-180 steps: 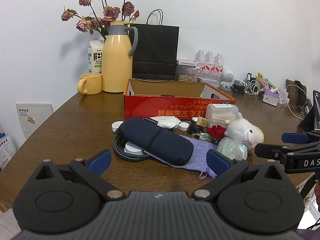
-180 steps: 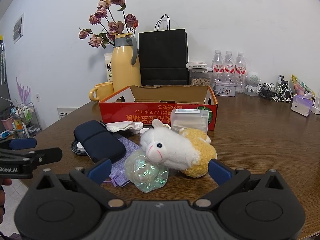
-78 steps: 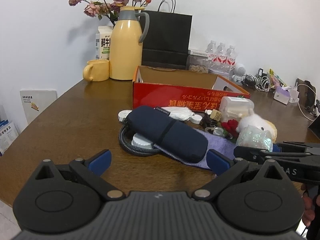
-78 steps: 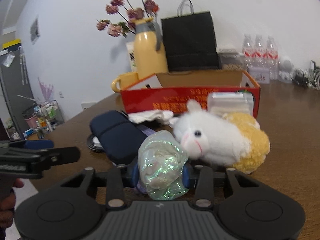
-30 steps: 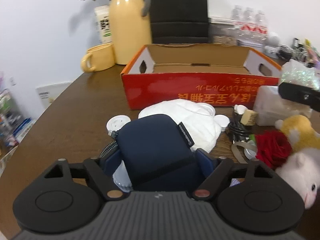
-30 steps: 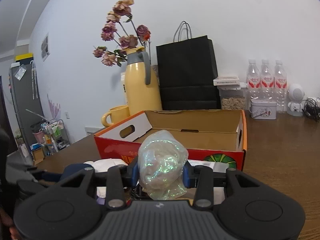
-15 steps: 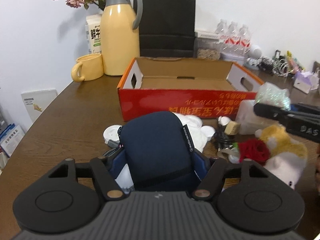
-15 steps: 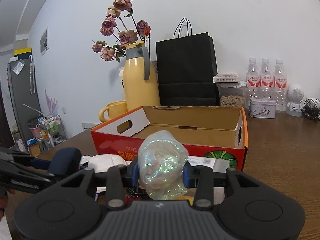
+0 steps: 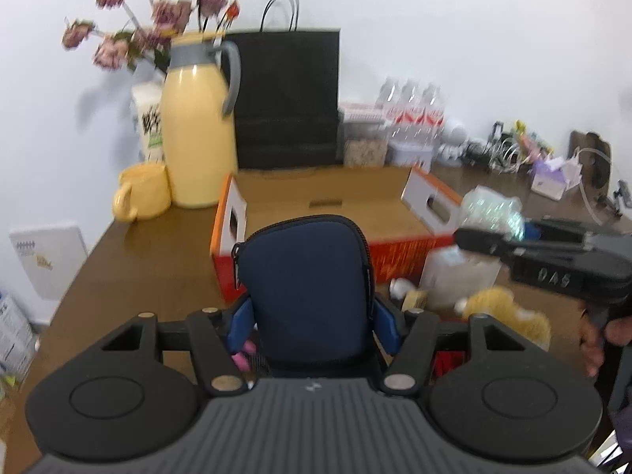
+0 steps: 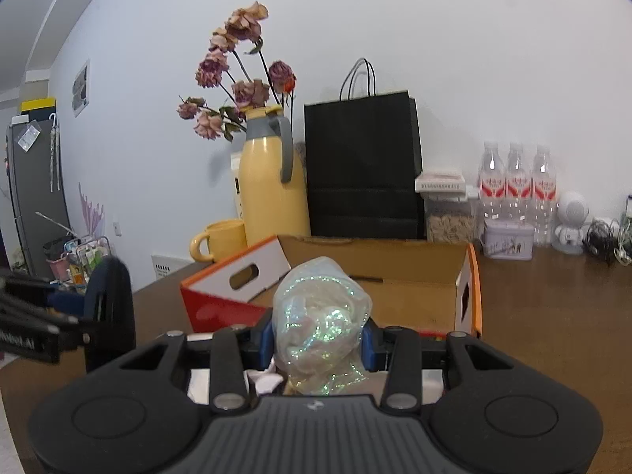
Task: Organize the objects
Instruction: 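Carry the navy pouch and iridescent bag into the box and release both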
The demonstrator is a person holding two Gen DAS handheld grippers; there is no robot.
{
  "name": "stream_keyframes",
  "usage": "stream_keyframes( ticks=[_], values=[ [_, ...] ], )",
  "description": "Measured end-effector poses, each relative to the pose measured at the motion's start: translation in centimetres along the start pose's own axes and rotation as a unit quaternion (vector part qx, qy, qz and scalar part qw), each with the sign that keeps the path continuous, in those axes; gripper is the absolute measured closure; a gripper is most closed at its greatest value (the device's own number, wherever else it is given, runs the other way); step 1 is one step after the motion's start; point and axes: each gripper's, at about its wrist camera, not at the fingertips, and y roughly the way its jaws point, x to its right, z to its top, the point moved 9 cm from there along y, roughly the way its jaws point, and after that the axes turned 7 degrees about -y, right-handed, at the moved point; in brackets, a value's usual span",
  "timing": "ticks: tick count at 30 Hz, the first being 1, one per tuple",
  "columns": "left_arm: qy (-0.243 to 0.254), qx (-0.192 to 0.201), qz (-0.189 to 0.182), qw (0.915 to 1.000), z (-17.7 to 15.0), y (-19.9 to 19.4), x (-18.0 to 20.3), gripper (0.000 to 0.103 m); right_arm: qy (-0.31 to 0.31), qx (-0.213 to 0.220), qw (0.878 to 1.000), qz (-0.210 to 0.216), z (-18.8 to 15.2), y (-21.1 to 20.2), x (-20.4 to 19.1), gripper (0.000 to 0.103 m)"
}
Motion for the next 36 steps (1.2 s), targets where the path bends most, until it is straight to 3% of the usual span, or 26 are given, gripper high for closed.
stream_keyframes(
  ticks=[7,13,20,25,29,31,32,33,34,35,36],
  values=[
    [0.032,0.036,-0.011,0.9988,5.9,0.4,0.7,0.041,-0.005,0.015,1.0,-0.014,3.0,1.1,0.5,0.064],
    [0.042,0.037,-0.006,0.9984,10.0,4.7,0.3,0.041,0.003,0.013,0.999,-0.034,4.9,4.1,2.3,0.064],
    [0.034,-0.019,-0.006,0.9992,11.7,13.6,-0.9,0.041,-0.003,-0.037,0.998,-0.054,4.3,9.8,4.6,0.064],
    [0.027,-0.079,-0.014,0.9964,10.1,19.7,-1.7,0.041,0.007,-0.085,0.995,-0.058,2.4,13.3,6.2,0.064],
    [0.033,-0.096,-0.012,0.9948,8.9,22.3,-1.9,0.039,0.015,-0.111,0.992,-0.056,1.2,14.9,6.9,0.063],
    [0.032,-0.089,-0.005,0.9955,8.8,22.8,-1.9,0.029,0.015,-0.117,0.991,-0.057,0.8,15.3,7.1,0.054],
    [0.03,-0.083,-0.005,0.9961,8.7,22.8,-2.0,0.025,0.015,-0.118,0.991,-0.061,0.7,15.4,7.1,0.044],
    [0.031,-0.073,-0.008,0.9968,8.7,22.6,-2.0,0.015,0.014,-0.119,0.991,-0.061,0.6,15.4,7.1,0.029],
    [0.032,-0.062,-0.012,0.9975,8.7,22.4,-1.8,0.002,0.014,-0.118,0.991,-0.061,0.6,15.3,7.1,0.021],
    [0.034,-0.05,-0.011,0.9981,8.6,22.1,-1.9,0.0,0.014,-0.117,0.991,-0.061,0.6,15.2,7.0,0.012],
    [0.037,-0.039,-0.006,0.9985,8.8,21.9,-1.6,0.0,0.012,-0.117,0.991,-0.061,0.6,15.2,7.0,0.012]
  ],
)
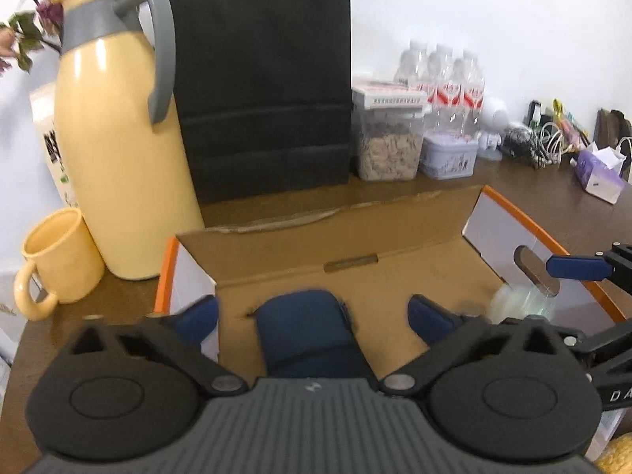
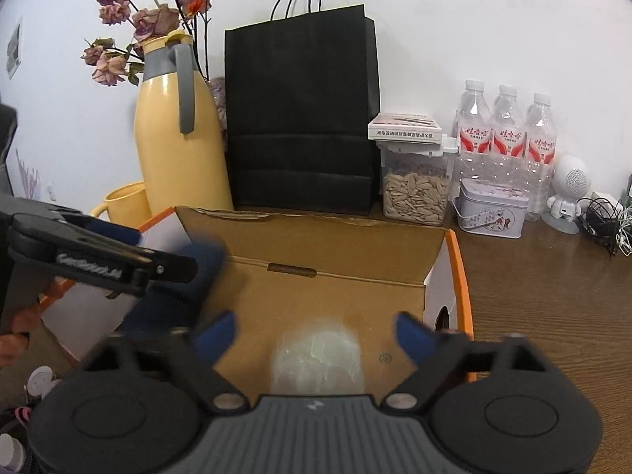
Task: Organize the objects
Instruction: 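Carry the navy pouch and iridescent bag into the box and release both, then return both tools to the table toward the lavender bag and plush lamb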
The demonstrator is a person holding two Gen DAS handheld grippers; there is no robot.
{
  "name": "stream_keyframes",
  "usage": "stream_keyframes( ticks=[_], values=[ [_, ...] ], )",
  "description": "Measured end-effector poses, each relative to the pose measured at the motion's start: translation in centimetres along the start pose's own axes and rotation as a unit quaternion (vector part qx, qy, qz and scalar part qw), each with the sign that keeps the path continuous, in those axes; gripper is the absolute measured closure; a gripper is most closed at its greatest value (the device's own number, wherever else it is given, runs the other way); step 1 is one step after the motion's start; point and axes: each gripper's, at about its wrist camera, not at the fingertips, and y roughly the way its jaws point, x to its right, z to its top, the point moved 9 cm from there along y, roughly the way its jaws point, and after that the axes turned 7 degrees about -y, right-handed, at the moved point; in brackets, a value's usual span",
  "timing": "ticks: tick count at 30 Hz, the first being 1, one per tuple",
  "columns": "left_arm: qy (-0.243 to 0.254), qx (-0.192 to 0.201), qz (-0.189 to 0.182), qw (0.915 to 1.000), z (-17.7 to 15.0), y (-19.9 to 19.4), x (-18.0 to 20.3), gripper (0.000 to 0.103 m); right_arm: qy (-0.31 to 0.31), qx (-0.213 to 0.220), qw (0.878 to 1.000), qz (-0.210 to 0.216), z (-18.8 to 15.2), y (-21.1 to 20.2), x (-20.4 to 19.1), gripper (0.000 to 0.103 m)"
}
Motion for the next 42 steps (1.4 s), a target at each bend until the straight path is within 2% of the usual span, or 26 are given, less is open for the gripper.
stream_keyframes(
  ticks=[3,6,11,19,25,34,42],
  values=[
    [0.007,0.018,0.008,0.9998,-0.1,-0.8,0.2,0.0,-0.002,-0.002,1.0,-0.003,0.0,0.0,0.0,0.01],
    [-0.001,0.018,0.007,0.9998,-0.2,-1.4,0.0,0.0,-0.006,0.001,1.0,-0.009,0.1,-0.1,-0.1,0.005],
    [-0.011,0.027,0.015,0.9995,0.0,-3.1,-0.5,0.0,-0.02,0.013,1.0,-0.02,0.9,-1.3,-0.5,0.005],
    [-0.017,0.058,0.024,0.9979,0.1,-9.0,-0.9,0.0,-0.035,0.047,0.998,-0.029,2.3,-6.2,-2.1,0.001],
    [-0.018,0.074,0.023,0.9968,-0.9,-13.4,-0.7,0.0,-0.043,0.067,0.996,-0.035,2.2,-10.6,-3.7,0.0],
    [-0.042,0.07,0.015,0.9965,-5.0,-17.6,-1.1,0.0,-0.045,0.059,0.997,-0.032,-1.9,-15.2,-4.8,0.0],
    [-0.081,0.055,0.016,0.9951,-11.1,-19.8,-2.7,0.0,-0.025,0.042,0.998,-0.033,-6.7,-17.6,-4.9,0.0]
  ],
)
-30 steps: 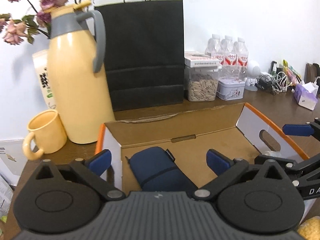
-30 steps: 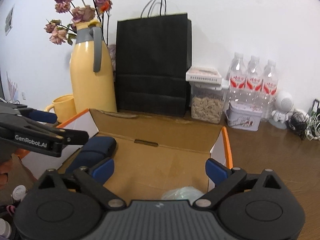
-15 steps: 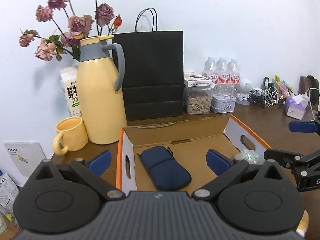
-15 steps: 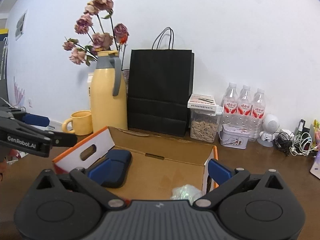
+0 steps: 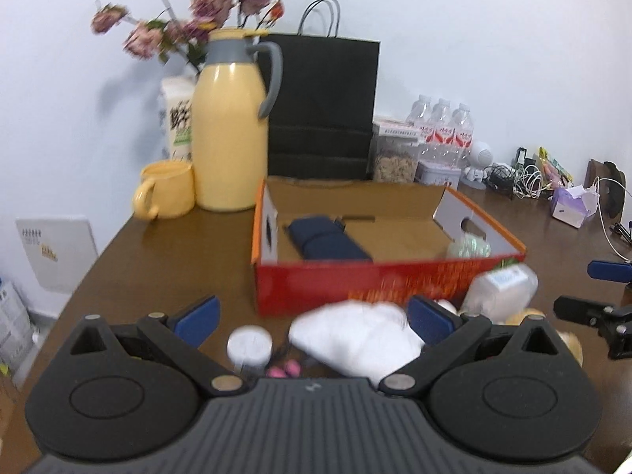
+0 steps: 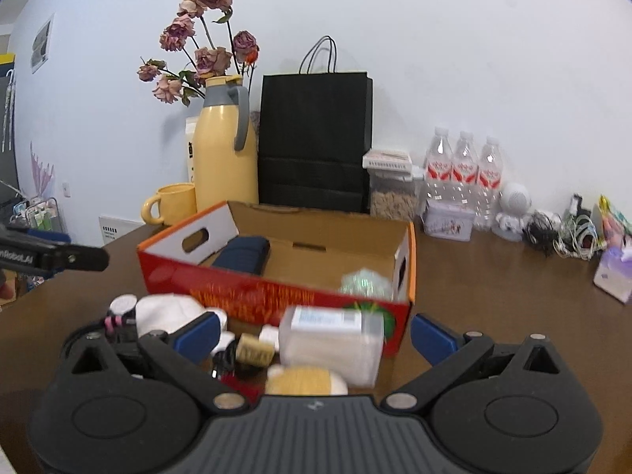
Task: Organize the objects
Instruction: 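Return both tools to the table toward the lavender bag and plush lamb, then grasp the lavender bag with the left tool while the right tool grasps the plush lamb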
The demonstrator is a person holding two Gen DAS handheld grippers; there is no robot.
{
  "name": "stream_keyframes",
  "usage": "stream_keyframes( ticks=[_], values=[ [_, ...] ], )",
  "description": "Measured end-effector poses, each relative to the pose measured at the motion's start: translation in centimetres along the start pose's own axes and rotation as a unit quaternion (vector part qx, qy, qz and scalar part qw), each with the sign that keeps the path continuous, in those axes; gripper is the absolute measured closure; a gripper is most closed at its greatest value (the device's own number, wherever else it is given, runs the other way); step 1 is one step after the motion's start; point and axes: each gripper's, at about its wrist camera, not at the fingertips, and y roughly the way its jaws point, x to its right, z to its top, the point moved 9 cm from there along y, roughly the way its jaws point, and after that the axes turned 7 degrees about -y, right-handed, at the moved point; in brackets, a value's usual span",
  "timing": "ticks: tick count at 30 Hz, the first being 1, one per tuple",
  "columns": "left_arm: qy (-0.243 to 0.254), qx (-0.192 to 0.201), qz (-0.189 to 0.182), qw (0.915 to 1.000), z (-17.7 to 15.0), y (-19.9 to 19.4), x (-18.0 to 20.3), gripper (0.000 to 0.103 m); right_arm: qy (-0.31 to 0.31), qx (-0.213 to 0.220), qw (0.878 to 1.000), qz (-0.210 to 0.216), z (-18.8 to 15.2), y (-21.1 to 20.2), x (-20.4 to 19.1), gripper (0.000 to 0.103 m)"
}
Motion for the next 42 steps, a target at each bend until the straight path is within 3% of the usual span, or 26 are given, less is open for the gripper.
stream_keyframes(
  ticks=[8,16,21,25,32,35,37,38,39,40,42],
  values=[
    [-0.04,-0.013,-0.012,0.999,-5.4,-2.5,0.1,0.0,0.036,0.006,0.999,-0.007,-3.2,-2.5,-0.4,0.0],
    [0.005,-0.065,-0.044,0.9969,-9.3,-1.8,4.7,0.0,0.042,0.006,0.999,-0.002,-3.8,-3.0,-0.9,0.0],
    [0.024,-0.094,-0.01,0.9952,-11.8,-0.1,5.9,0.0,0.046,0.004,0.999,0.005,-4.3,-3.1,-1.1,0.0],
    [0.029,-0.057,0.0,0.998,-12.4,0.5,6.2,0.0,0.052,0.002,0.999,0.01,-4.8,-3.0,-0.9,0.0],
    [0.028,-0.054,-0.001,0.9982,-12.6,0.4,6.2,0.002,0.061,0.001,0.998,0.015,-5.4,-3.0,-0.5,0.0],
    [0.032,-0.048,-0.015,0.9982,-12.6,-0.2,6.7,0.017,0.066,0.0,0.998,0.017,-5.7,-2.9,-0.4,0.0],
    [0.036,-0.045,-0.029,0.9979,-12.8,-0.8,7.4,0.038,0.068,0.0,0.998,0.018,-5.8,-2.8,-0.3,0.0],
    [0.039,-0.043,-0.037,0.9976,-12.8,-1.0,7.7,0.043,0.068,0.0,0.997,0.018,-5.9,-2.8,-0.4,0.0],
    [0.039,-0.042,-0.045,0.9973,-12.9,-1.1,7.9,0.054,0.068,0.0,0.997,0.019,-5.9,-2.8,-0.4,0.0],
    [0.037,-0.042,-0.053,0.997,-12.9,-1.3,8.1,0.073,0.068,0.0,0.997,0.019,-6.0,-2.9,-0.4,0.0],
    [0.032,-0.046,-0.055,0.9969,-12.9,-1.3,7.9,0.094,0.068,0.0,0.998,0.018,-6.0,-2.9,-0.4,0.0]
  ],
)
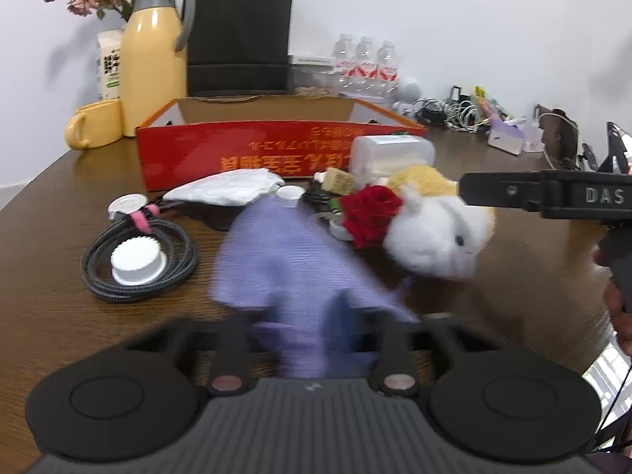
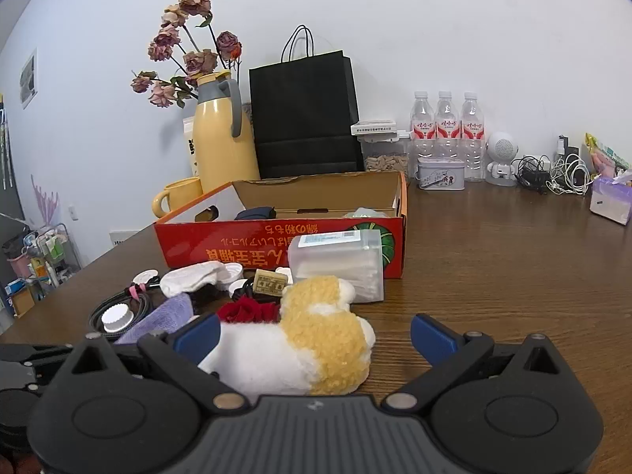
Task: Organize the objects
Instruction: 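Grasp the lavender bag with the left tool while the right tool grasps the plush lamb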
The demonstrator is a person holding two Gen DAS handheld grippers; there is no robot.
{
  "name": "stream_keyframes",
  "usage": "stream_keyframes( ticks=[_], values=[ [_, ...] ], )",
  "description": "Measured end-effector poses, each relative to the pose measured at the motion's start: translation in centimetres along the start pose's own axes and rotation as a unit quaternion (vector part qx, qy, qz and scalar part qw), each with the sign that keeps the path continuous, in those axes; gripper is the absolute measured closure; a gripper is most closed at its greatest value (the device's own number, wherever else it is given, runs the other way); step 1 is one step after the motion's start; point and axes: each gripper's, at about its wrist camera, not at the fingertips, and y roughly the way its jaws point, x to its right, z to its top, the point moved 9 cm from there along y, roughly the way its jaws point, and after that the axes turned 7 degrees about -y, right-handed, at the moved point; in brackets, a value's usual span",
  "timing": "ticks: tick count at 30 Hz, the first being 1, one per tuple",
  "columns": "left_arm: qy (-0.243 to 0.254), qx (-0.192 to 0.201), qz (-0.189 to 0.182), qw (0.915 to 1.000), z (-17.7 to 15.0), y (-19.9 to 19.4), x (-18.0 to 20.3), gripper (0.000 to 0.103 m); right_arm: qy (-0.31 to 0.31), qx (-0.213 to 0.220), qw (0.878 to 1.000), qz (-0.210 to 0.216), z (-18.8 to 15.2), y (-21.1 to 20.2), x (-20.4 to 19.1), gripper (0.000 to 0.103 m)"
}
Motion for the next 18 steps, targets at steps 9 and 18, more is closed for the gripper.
stream_keyframes(
  ticks=[9,18],
  values=[
    [-0.024,0.059,-0.015,0.9978,3.5,-3.2,-1.7,0.096,-0.013,-0.008,1.0,-0.013,0.7,0.8,0.8,0.0],
    [-0.032,0.092,-0.01,0.9952,5.7,-4.8,-3.5,0.096,-0.026,-0.067,0.997,0.01,1.7,4.7,1.1,0.024]
  ],
)
